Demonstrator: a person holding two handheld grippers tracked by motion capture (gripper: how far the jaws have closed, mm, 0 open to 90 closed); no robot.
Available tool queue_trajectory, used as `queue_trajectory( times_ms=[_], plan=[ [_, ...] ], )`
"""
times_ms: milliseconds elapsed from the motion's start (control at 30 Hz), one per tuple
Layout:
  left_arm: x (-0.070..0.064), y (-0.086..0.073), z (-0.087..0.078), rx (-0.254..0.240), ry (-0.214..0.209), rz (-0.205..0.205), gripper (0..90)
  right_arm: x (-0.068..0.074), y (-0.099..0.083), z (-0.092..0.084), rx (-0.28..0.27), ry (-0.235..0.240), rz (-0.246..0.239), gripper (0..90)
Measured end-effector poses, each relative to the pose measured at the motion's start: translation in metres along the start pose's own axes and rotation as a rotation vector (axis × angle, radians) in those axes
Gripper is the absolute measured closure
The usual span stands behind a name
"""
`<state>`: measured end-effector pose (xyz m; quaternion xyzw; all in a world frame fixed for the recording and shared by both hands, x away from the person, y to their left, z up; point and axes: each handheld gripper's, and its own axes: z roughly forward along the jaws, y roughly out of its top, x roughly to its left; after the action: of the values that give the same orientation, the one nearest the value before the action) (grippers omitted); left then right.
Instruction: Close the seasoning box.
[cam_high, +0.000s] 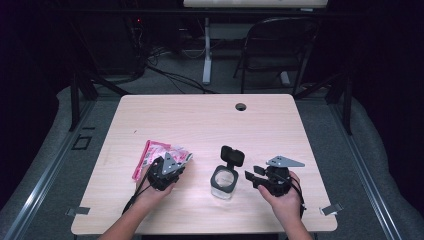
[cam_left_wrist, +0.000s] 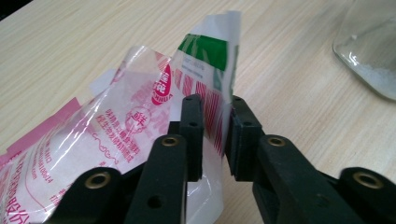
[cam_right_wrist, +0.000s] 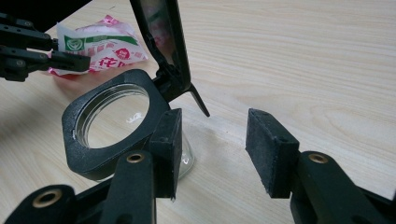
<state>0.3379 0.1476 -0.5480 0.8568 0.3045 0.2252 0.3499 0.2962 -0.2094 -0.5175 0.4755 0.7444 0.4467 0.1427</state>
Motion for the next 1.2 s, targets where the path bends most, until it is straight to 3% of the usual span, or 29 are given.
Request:
queue_trajectory(
  times_ms=[100, 133, 300, 567, 833, 967, 1200],
  plan=[
    [0.007, -0.002, -0.001, -0.014, -0.020, -0.055, 84.6, 0.000, 0.000, 0.000, 0.001, 0.000, -0.001, 56.0],
    [0.007, -0.002, -0.001, -0.014, -0.020, -0.055, 86.4, 0.000, 0.000, 0.000, 0.001, 0.000, -0.001, 56.0],
    [0.021, -0.007, 0.000, -0.029, -0.064, -0.168, 87.8, 0.000, -0.001, 0.000, -0.001, 0.000, 0.004, 56.0],
    [0.023, -0.011, 0.005, -0.009, -0.069, -0.187, 83.0, -0.001, -0.001, 0.000, 0.002, -0.001, 0.002, 55.9],
    [0.022, -0.009, 0.004, -0.008, -0.076, -0.172, 89.5, -0.001, -0.002, 0.000, 0.010, 0.000, -0.001, 55.9],
    [0.027, -0.005, -0.004, -0.019, -0.079, -0.171, 89.9, -0.002, -0.002, -0.001, 0.000, -0.003, 0.008, 55.9],
    [0.042, 0.004, -0.035, -0.087, -0.018, -0.166, 90.0, -0.001, -0.001, -0.002, -0.007, -0.004, 0.009, 55.8]
  ],
)
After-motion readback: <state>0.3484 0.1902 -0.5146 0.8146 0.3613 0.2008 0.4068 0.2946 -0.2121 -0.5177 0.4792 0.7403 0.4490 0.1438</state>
